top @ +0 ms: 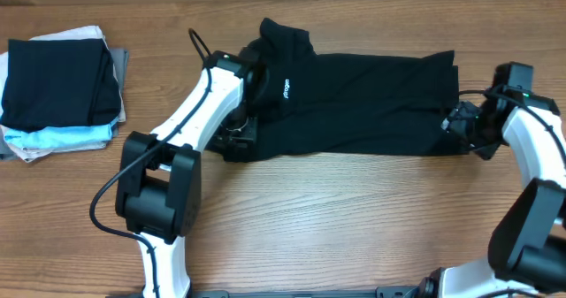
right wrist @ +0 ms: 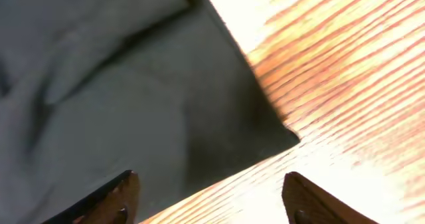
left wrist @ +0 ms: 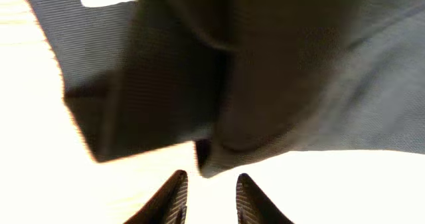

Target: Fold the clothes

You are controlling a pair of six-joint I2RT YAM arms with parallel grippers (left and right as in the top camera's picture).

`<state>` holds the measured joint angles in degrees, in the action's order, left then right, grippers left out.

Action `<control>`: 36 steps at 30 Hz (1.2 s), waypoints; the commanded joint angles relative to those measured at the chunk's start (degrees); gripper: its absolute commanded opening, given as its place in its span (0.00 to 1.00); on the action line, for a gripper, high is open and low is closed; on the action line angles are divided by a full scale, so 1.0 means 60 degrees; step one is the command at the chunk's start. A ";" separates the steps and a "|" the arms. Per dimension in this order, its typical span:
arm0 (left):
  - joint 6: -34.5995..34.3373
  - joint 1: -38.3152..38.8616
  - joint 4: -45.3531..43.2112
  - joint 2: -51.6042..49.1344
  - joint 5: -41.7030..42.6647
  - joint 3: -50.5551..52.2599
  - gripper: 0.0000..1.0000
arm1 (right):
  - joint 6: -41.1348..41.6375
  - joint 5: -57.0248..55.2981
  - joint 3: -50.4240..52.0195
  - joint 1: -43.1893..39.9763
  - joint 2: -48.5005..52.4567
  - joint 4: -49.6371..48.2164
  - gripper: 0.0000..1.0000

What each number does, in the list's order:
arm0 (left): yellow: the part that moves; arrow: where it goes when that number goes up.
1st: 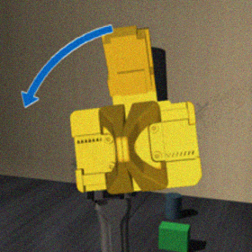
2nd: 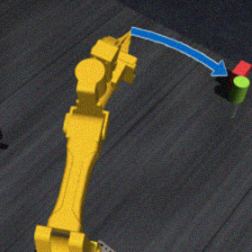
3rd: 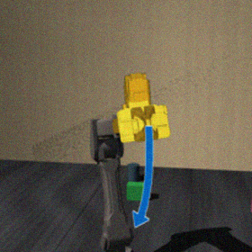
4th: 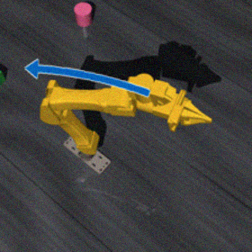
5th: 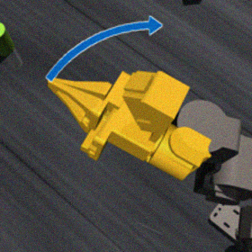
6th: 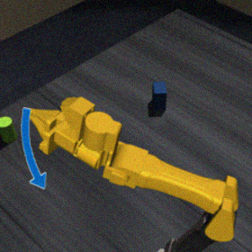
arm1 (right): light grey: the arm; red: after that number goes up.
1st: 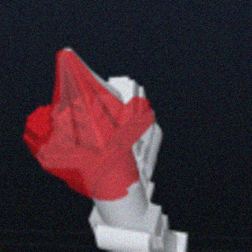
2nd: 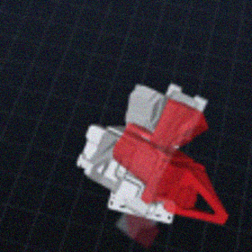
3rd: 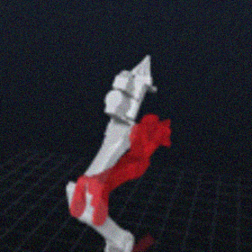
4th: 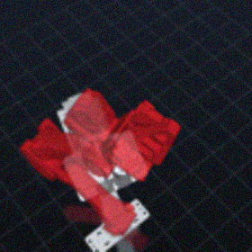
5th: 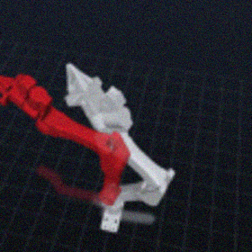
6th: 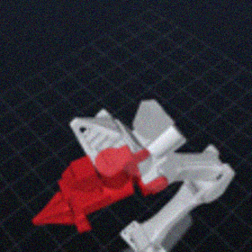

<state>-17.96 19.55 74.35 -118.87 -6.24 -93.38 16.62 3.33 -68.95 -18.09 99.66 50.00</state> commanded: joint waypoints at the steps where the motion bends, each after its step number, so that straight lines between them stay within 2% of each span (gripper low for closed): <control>1: 0.0175 -0.0284 0.0095 0.0401 -0.0208 -0.0011 0.29 | -0.0590 0.0867 0.0062 -0.0178 0.0441 -0.0171 0.77; 5: 0.0262 -0.0525 -0.0018 0.0397 0.0193 0.0106 0.40 | -0.0827 0.0849 0.0062 -0.0178 0.0845 -0.0401 0.78; 10: 0.0710 -0.0579 -0.0557 0.0397 0.1453 0.0780 0.36 | -0.0827 0.0255 0.0062 -0.0211 0.1122 -0.0852 0.81; 21: 0.0710 -0.0568 -0.1024 0.0397 0.1512 0.1067 0.36 | -0.1370 0.0168 0.0066 -0.0317 0.1147 -0.0816 0.80; 26: 0.0710 -0.0565 -0.1038 0.0397 0.1512 0.1067 0.36 | -0.1351 -0.0481 0.0073 -0.0321 0.1147 -0.0823 0.79; 32: 0.0707 -0.0568 -0.1045 0.0397 0.1512 0.1067 0.36 | -0.1315 -0.0659 0.0222 -0.0321 0.1147 -0.0980 0.65; 36: 0.0707 -0.0568 -0.1045 0.0397 0.1508 0.1067 0.36 | -0.1311 -0.0648 0.0729 -0.0321 0.1147 -0.1486 0.61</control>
<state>-14.59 16.08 68.10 -118.50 1.98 -87.46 8.95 0.49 -66.83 -19.84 106.17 42.17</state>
